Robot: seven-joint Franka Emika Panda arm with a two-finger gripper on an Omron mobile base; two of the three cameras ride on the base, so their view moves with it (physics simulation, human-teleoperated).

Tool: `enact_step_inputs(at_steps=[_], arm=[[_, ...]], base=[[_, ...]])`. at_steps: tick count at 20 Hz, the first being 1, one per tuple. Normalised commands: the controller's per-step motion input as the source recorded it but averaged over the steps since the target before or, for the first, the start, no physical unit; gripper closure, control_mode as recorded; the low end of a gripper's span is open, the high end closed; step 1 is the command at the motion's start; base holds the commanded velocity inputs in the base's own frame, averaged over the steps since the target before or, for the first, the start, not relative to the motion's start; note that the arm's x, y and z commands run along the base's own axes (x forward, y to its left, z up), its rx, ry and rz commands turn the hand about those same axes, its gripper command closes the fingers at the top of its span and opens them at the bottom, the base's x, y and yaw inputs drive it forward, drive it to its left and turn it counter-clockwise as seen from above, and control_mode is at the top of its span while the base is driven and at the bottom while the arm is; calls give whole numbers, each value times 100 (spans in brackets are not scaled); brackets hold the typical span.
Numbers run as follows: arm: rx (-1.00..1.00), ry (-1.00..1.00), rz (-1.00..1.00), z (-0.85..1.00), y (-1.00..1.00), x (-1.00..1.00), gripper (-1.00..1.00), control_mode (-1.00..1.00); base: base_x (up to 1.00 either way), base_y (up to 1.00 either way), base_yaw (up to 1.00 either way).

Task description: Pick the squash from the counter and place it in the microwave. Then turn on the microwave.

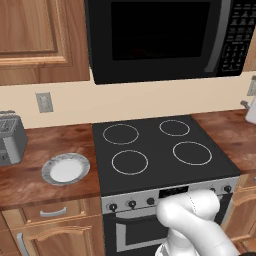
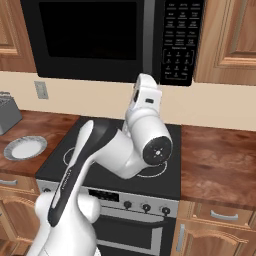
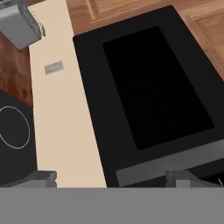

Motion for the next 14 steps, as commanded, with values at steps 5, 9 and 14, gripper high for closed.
enact_step_inputs(at_steps=[5, 9, 14], arm=[[5, 0, 0, 0, -12, 21, -100, -100], [1, 0, 0, 0, -21, 16, -100, -100], [0, 0, 0, 0, -20, 13, -100, -100]], base=[[0, 0, 0], [0, 0, 0], [0, 0, 0]])
